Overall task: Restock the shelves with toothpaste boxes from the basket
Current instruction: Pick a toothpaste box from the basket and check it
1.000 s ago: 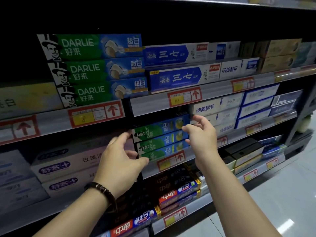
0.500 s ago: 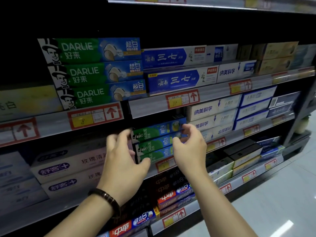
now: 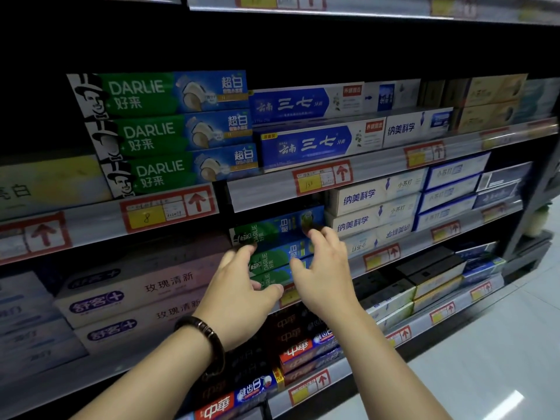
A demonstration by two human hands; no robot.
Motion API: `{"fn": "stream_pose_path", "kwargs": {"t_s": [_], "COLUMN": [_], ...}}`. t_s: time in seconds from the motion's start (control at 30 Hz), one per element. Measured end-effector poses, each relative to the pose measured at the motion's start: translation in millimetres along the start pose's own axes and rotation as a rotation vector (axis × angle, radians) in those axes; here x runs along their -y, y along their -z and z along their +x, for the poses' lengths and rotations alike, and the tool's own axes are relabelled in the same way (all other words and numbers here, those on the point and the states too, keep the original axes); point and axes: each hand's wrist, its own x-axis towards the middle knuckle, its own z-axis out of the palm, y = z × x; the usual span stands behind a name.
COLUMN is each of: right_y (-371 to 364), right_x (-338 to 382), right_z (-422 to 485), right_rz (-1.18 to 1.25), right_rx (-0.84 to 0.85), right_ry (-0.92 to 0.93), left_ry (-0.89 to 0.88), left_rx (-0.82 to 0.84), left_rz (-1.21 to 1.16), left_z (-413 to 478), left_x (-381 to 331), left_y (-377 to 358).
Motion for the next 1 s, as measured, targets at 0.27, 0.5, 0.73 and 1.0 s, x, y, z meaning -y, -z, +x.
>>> {"fn": "stream_pose_path", "kwargs": {"t_s": [0.27, 0.5, 0.73, 1.0], "right_y": [-6.2, -6.4, -4.1, -6.0], "right_x": [1.7, 2.9, 4.6, 9.6], "right_z": [2.5, 1.7, 1.5, -5.7], "right_rz": [-0.041, -0.054, -0.081, -0.022], "right_rx": [0.061, 0.066, 0.093, 0.017], "right_ry": [0.011, 0.017, 0.017, 0.003], "left_ry": [0.002, 0.024, 0.031, -0.03], "left_rx": [0.029, 0.032, 0.045, 0.044], "left_rz": [0.013, 0.013, 0.003, -0.055], "left_z": [4.8, 5.9, 6.9, 2.6], "left_x": [-1.9, -1.7, -1.1, 0.1], "left_y": [-3.6, -4.2, -6.3, -3.6]}}
